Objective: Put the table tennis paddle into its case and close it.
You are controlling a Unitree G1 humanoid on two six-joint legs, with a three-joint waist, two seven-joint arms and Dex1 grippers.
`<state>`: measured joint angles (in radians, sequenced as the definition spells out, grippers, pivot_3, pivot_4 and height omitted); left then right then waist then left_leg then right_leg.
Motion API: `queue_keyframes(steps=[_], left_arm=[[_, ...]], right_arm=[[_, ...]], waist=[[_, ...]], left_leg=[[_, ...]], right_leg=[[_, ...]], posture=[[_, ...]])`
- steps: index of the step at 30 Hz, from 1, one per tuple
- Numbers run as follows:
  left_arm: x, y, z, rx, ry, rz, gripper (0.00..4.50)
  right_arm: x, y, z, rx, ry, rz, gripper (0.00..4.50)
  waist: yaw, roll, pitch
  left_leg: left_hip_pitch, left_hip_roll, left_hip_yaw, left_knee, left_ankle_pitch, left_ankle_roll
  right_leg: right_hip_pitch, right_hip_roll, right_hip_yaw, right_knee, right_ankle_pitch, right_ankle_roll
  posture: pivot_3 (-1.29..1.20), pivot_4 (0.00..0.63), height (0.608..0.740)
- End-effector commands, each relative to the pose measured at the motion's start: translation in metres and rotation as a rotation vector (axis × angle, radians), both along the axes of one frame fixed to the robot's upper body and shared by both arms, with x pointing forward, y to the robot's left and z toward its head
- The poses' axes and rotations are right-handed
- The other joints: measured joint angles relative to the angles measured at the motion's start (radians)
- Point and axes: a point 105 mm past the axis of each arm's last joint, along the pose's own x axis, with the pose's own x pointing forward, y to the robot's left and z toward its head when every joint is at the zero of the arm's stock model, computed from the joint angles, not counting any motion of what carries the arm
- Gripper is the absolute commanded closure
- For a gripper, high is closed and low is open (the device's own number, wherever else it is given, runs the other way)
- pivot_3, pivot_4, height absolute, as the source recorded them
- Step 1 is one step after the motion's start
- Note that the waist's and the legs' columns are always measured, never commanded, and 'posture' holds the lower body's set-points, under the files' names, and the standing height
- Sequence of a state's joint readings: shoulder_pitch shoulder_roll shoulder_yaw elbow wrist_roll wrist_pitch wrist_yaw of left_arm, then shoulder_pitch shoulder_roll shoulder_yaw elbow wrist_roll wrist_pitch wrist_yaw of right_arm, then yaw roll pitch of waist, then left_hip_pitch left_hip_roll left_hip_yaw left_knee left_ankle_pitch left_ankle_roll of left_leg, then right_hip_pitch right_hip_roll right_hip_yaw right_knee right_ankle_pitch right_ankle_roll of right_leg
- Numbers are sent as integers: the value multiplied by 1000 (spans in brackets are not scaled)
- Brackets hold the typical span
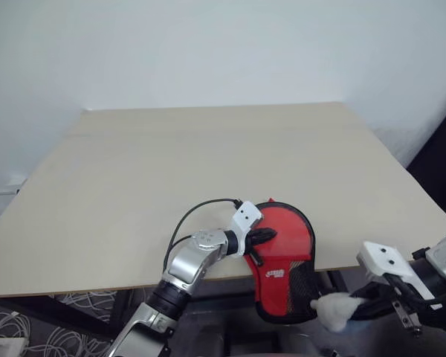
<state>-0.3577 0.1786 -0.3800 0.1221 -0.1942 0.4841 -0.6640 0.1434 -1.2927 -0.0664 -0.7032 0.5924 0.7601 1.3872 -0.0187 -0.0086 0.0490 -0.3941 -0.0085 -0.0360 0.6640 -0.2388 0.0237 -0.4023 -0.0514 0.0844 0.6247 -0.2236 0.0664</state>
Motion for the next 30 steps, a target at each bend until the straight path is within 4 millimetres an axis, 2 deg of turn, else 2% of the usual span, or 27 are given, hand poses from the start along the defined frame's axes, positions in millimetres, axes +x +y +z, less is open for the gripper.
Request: queue_keyframes(steps=[1, 6, 9, 12, 16, 19, 21, 26, 27, 30], left_arm=[[-1, 10, -21, 79, 53, 26, 4500], [-1, 9, -21, 79, 56, 31, 4500], [0, 9, -21, 77, 58, 35, 4500], [0, 9, -20, 74, 57, 38, 4500], [2, 9, -16, 69, 46, 36, 4500], [5, 11, -12, 64, 30, 33, 3899], [9, 11, -6, 56, 5, 39, 3262], [24, 17, 14, 7, -65, 87, 1631], [28, 19, 20, -7, -86, 102, 1193], [57, 38, 53, -29, -245, 240, 151]], right_arm=[[-12, 6, 7, 15, 6, 80, 4328], [-18, 16, 3, 47, 8, 85, 4328], [-12, 19, -3, 61, -14, 38, 4328], [-4, 18, -4, 75, -28, -11, 3394], [5, 22, 9, 148, -14, -55, 1922], [15, 25, 20, 211, -8, -90, 835], [32, 25, 31, 283, -23, -159, 65], [80, 27, 51, 401, -128, -321, 0], [89, 27, 53, 412, -150, -354, 0], [119, 23, 54, 422, -228, -465, 0]], waist=[[0, 0, 0], [0, -1, 0], [0, -3, 0], [0, -4, 0], [0, -4, 0], [0, -4, 0], [-1, -5, -1], [-3, -5, -1], [-3, -5, -1], [-2, -6, -1]], left_leg=[[0, 0, 0, 0, 0, 0], [0, 1, 0, 1, 0, -1], [0, 1, 0, 1, 0, -1], [0, 1, 0, 1, 0, -1], [1, 1, 0, 1, 0, -1], [1, 1, 0, 2, 0, -1], [1, 1, 0, 2, 0, -1], [1, 2, 0, 1, 0, 0], [1, 2, 0, 1, 0, 0], [-1, 2, 0, -1, 2, 4]], right_leg=[[0, 0, 0, 0, 0, 0], [1, 0, 0, 0, 0, 0], [1, 0, -1, 0, 0, 0], [1, 0, -1, -1, 0, 0], [2, 0, -1, -1, 0, 0], [2, 0, -2, -1, 0, 0], [2, 0, -2, -1, 0, 0], [3, 1, -2, 0, 0, 0], [2, 1, -2, 0, 0, 0], [2, 1, -1, 0, 1, 0]], posture=[[0, 0, 740], [0, 0, 740], [0, 0, 740], [0, 0, 740], [0, 0, 740], [0, 0, 740], [0, 0, 740], [0, 0, 740], [0, 0, 740], [0, 0, 740]])
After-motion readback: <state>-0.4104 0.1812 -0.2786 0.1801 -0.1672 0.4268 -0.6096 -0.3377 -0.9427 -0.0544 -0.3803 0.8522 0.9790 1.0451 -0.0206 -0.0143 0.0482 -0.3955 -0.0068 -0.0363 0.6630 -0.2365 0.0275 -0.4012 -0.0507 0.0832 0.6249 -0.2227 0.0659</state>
